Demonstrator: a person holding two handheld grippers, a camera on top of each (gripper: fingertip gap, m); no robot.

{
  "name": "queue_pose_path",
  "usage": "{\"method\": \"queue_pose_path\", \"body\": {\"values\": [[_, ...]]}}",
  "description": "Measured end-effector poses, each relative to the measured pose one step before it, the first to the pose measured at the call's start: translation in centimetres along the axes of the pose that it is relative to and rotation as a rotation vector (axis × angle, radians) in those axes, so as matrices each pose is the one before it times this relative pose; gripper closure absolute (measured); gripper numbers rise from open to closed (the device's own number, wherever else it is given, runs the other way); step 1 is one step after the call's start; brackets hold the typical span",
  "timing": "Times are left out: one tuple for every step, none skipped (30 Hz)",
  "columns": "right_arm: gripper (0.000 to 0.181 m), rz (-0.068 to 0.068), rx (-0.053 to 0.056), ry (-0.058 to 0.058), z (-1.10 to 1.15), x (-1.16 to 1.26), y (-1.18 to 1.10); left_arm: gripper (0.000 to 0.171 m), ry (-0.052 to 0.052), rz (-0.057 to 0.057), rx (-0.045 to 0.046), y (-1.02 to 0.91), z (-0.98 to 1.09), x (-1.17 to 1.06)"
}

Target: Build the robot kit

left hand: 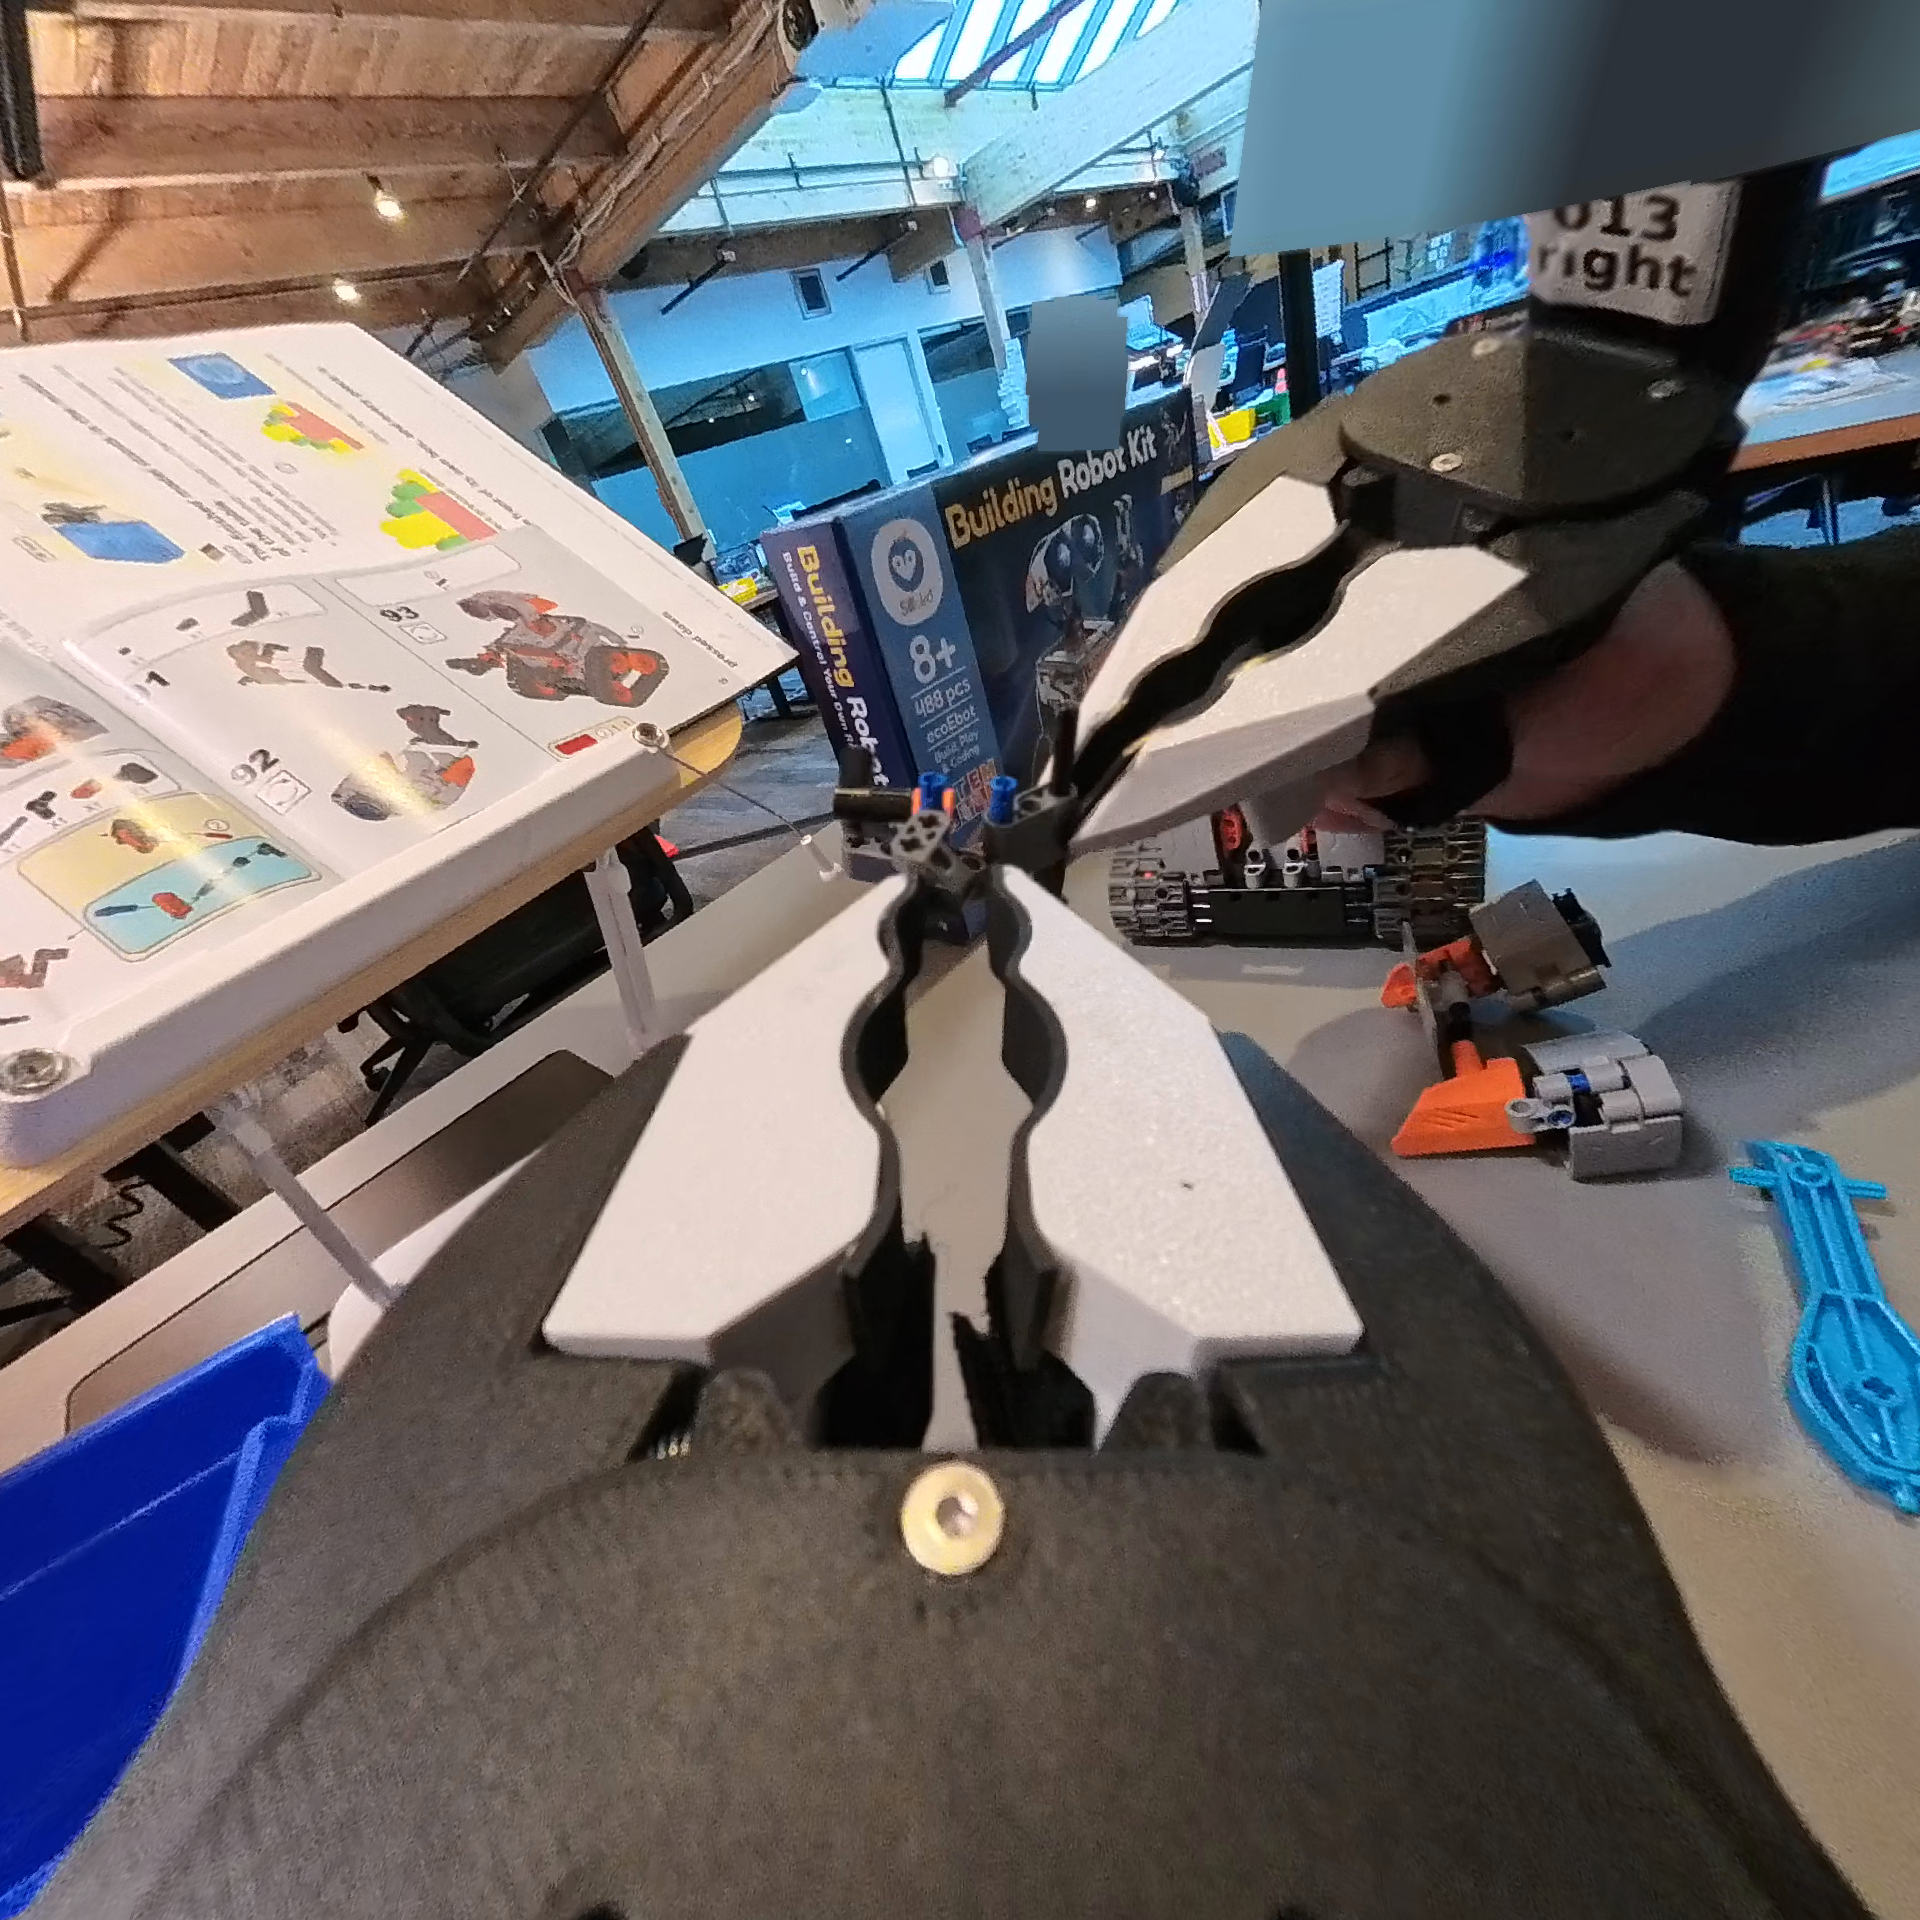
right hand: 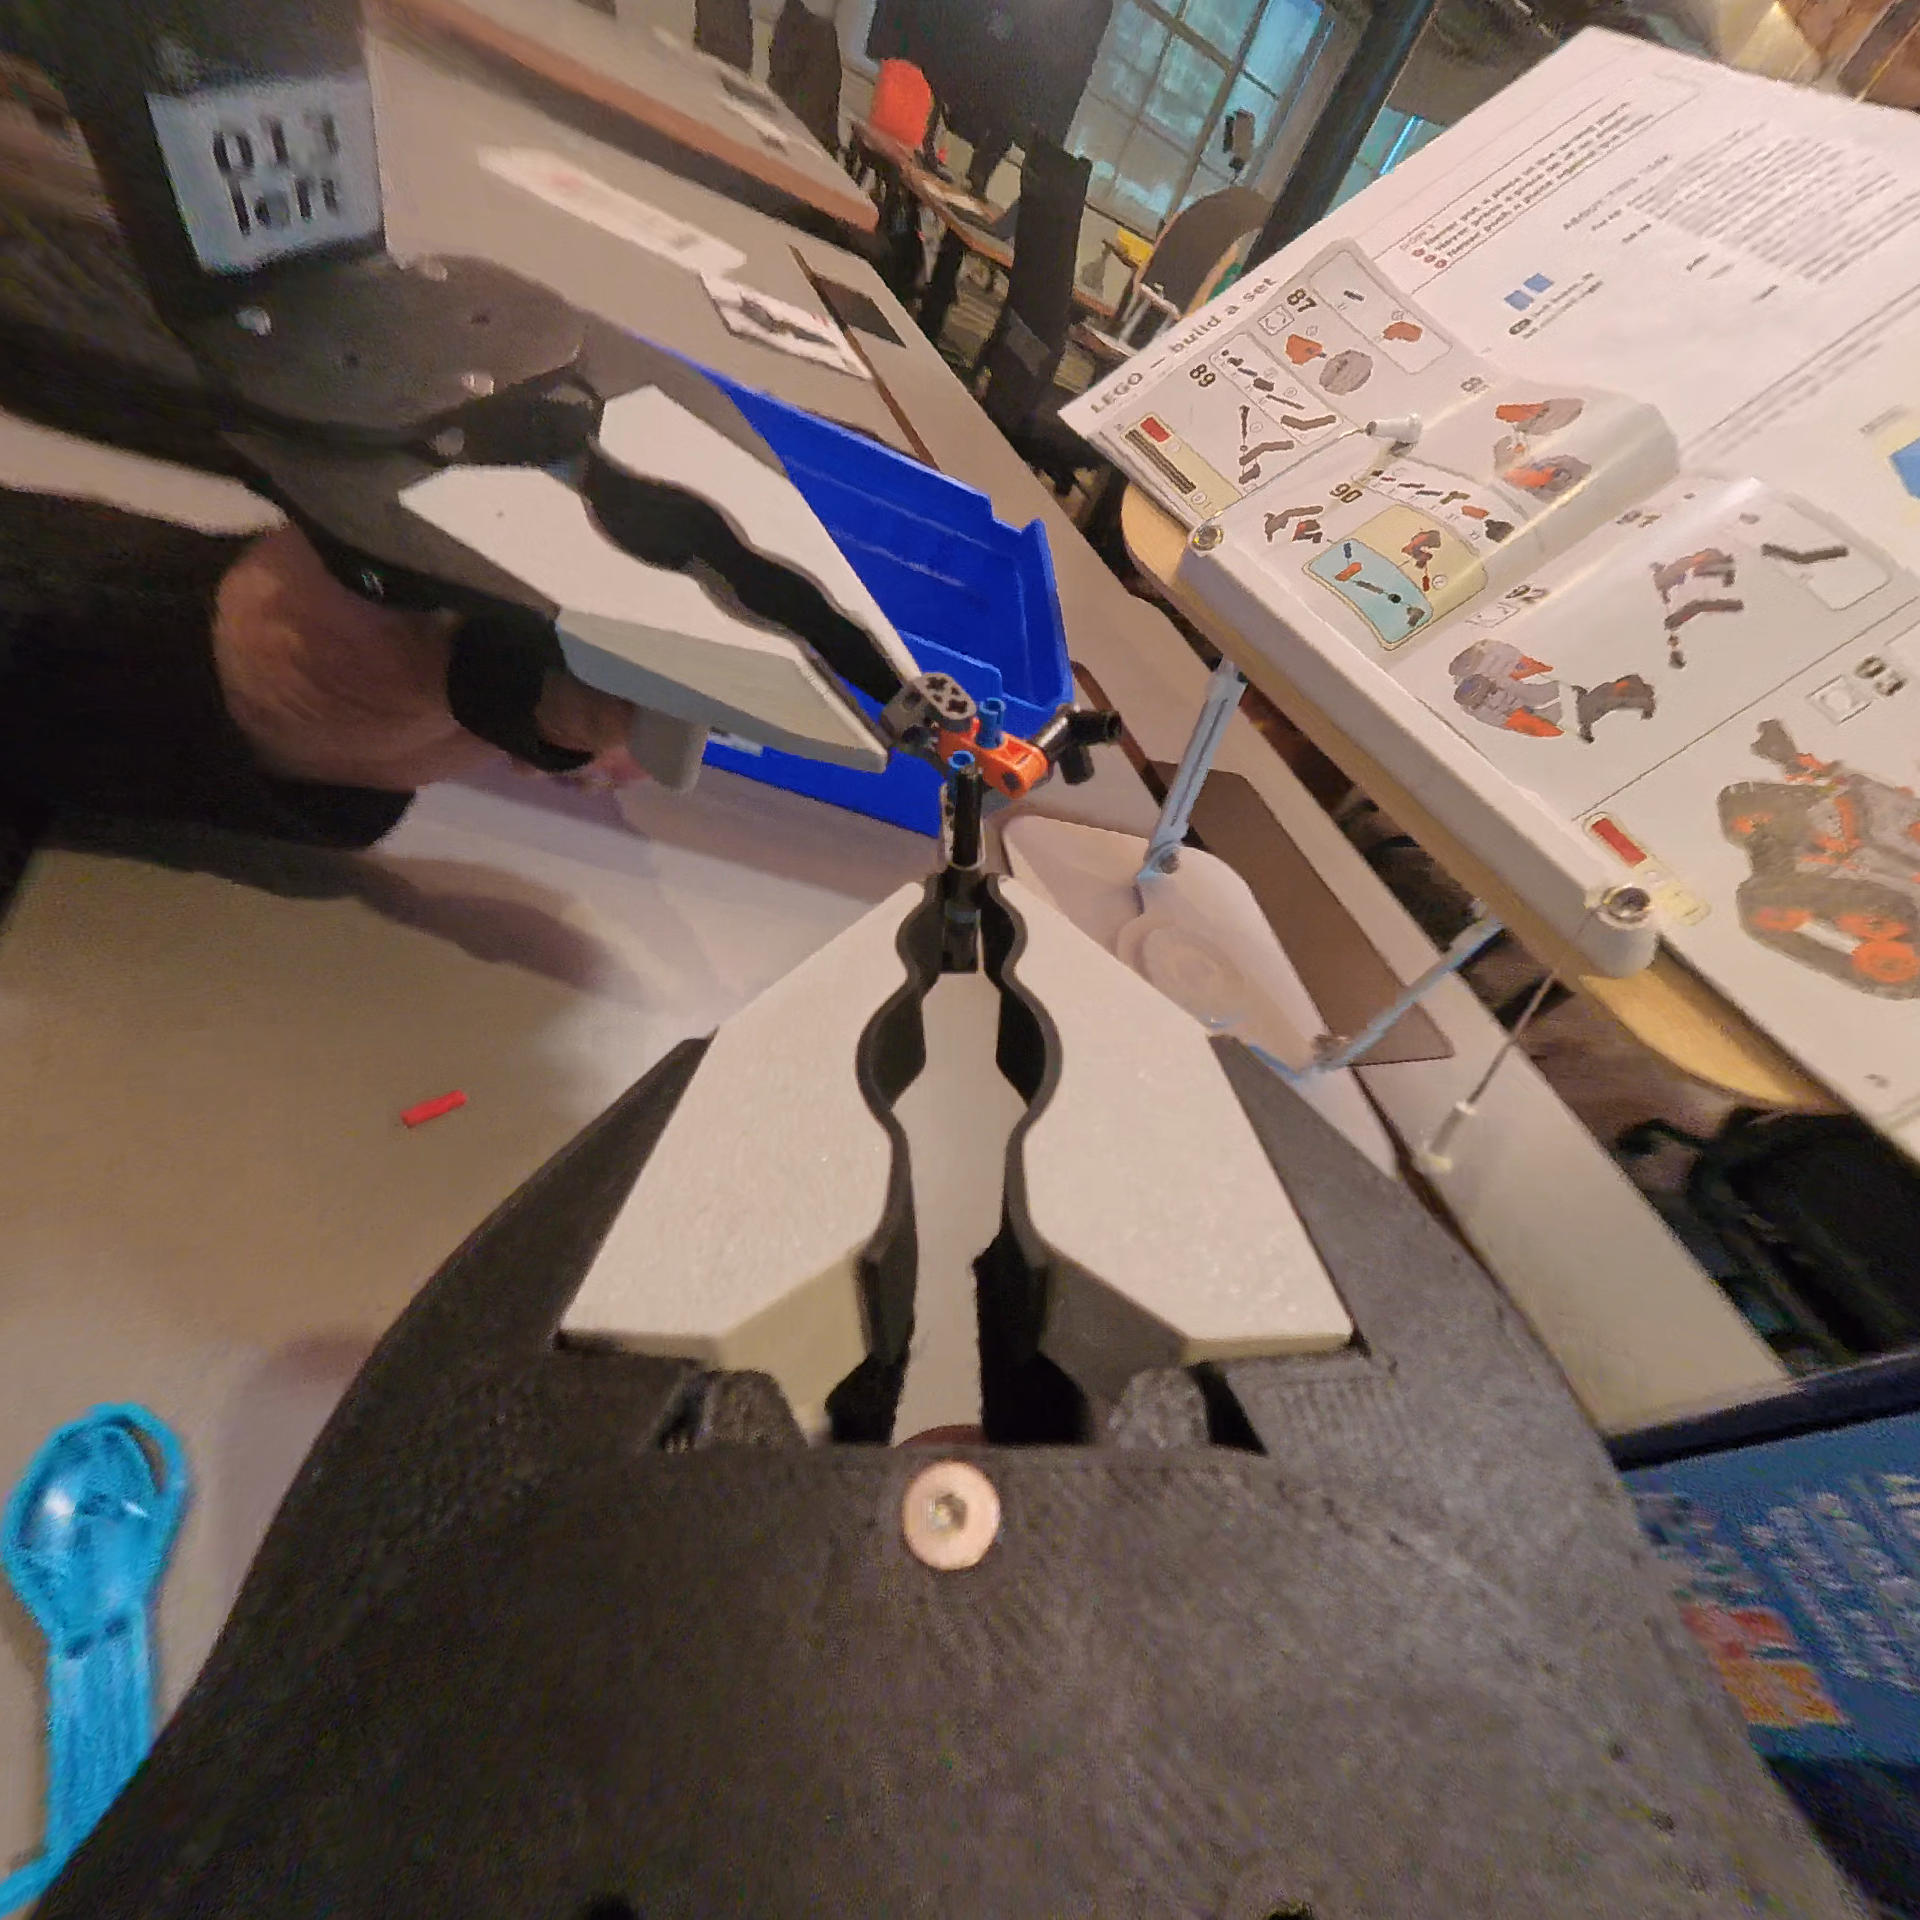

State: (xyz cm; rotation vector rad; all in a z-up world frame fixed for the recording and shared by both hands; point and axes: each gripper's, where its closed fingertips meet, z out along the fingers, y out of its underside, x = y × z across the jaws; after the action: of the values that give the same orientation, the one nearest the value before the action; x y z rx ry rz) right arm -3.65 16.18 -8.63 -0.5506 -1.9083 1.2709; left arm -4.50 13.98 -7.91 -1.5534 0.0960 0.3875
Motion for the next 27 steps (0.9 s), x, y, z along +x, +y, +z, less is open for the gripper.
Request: {"method": "queue_pose_path", "body": {"values": [[0.176,0.0606,0.024,-0.0182,-0.12,0.202,-0.15,0.157,-0.0094,-0.0024,0.00172,-0.058,-0.029,-0.175],[0.176,0.0698,0.0311,-0.022,-0.169,0.227,-0.259,0.155,-0.0069,-0.0015,0.00344,-0.084,-0.067,-0.148],[0.176,0.0758,0.0345,-0.0211,-0.216,0.296,-0.302,0.153,-0.0053,-0.0026,0.00271,-0.069,-0.058,-0.135],[0.176,0.0676,0.0311,-0.0164,-0.217,0.337,-0.294,0.152,-0.0024,-0.0029,0.00155,-0.066,-0.037,-0.081],[0.176,0.0505,0.024,-0.0114,-0.207,0.311,-0.232,0.152,-0.0016,-0.0008,0.00105,-0.071,-0.029,-0.043],[0.176,0.037,0.0169,-0.0077,-0.15,0.259,-0.161,0.152,-0.0015,0.0014,0.00047,-0.075,-0.022,-0.015],[0.176,0.0279,0.013,-0.0061,-0.106,0.18,-0.115,0.152,-0.0011,0.002,-0.00031,-0.064,-0.014,0.021],[0.176,0.0232,0.0099,-0.0093,-0.049,0.052,-0.088,0.151,0.0,0.002,0.00039,-0.074,0.01,0.041],[0.176,0.0197,0.0084,-0.0131,0.006,-0.075,-0.063,0.151,0.0012,0.0011,-0.00098,-0.04,0.014,0.051],[0.176,0.0183,0.009,-0.0147,0.021,-0.128,-0.053,0.15,0.0005,0.0007,-0.00185,-0.016,0.029,0.041],[0.176,0.0188,0.0066,-0.0152,0.044,-0.166,-0.023,0.15,0.0019,0.0,-0.00216,-0.009,0.039,0.057],[0.176,0.0153,0.0045,-0.0144,0.063,-0.163,0.007,0.149,0.0019,0.0001,0.00043,-0.051,0.033,0.073],[0.176,0.0132,0.005,-0.0161,0.065,-0.212,0.004,0.149,0.0012,0.0019,0.00389,-0.107,-0.007,0.065],[0.176,0.0161,0.0071,-0.0183,0.053,-0.229,-0.032,0.148,0.0009,0.0026,0.00268,-0.106,-0.009,0.074],[0.176,0.0196,0.0108,-0.0203,0.029,-0.241,-0.093,0.148,-0.0001,0.0026,0.00198,-0.118,-0.005,0.065],[0.176,0.0207,0.0122,-0.0233,0.031,-0.261,-0.113,0.148,0.0004,0.0025,0.00374,-0.143,-0.012,0.067],[0.176,0.0204,0.0108,-0.0246,0.028,-0.268,-0.06,0.148,0.0,0.0016,0.00414,-0.142,-0.025,0.047],[0.176,0.0181,0.0089,-0.0167,0.034,-0.152,-0.011,0.148,-0.0003,0.0007,0.0047,-0.169,-0.039,0.038],[0.176,0.016,0.0082,-0.0148,0.043,-0.133,0.012,0.148,-0.001,0.0005,0.00677,-0.199,-0.044,0.025],[0.176,0.0167,0.0056,-0.0172,0.062,-0.159,0.055,0.148,-0.0005,-0.0003,0.0056,-0.196,-0.056,0.012],[0.176,0.0164,0.0056,-0.0155,0.082,-0.145,0.069,0.148,-0.0005,-0.0001,0.00575,-0.192,-0.047,0.024],[0.176,0.0139,0.005,-0.0127,0.075,-0.12,0.085,0.148,-0.0004,0.0007,0.0072,-0.219,-0.069,0.031],[0.176,0.0112,0.0029,-0.0103,0.09,-0.112,0.11,0.148,0.0002,0.0004,0.00623,-0.194,-0.045,0.043],[0.176,0.0086,0.0008,-0.0078,0.1,-0.101,0.124,0.148,0.0015,-0.0009,0.00293,-0.137,-0.023,0.049],[0.176,0.0057,-0.0022,-0.0054,0.113,-0.095,0.155,0.148,0.0019,-0.0006,0.00222,-0.092,-0.007,0.049],[0.176,0.0036,-0.0034,-0.0032,0.104,-0.069,0.136,0.148,0.0017,0.0002,0.00162,-0.054,0.006,0.054],[0.176,0.0043,-0.0019,-0.0024,0.092,-0.058,0.12,0.148,0.0018,-0.0002,-0.00183,0.043,0.032,0.053]]}}
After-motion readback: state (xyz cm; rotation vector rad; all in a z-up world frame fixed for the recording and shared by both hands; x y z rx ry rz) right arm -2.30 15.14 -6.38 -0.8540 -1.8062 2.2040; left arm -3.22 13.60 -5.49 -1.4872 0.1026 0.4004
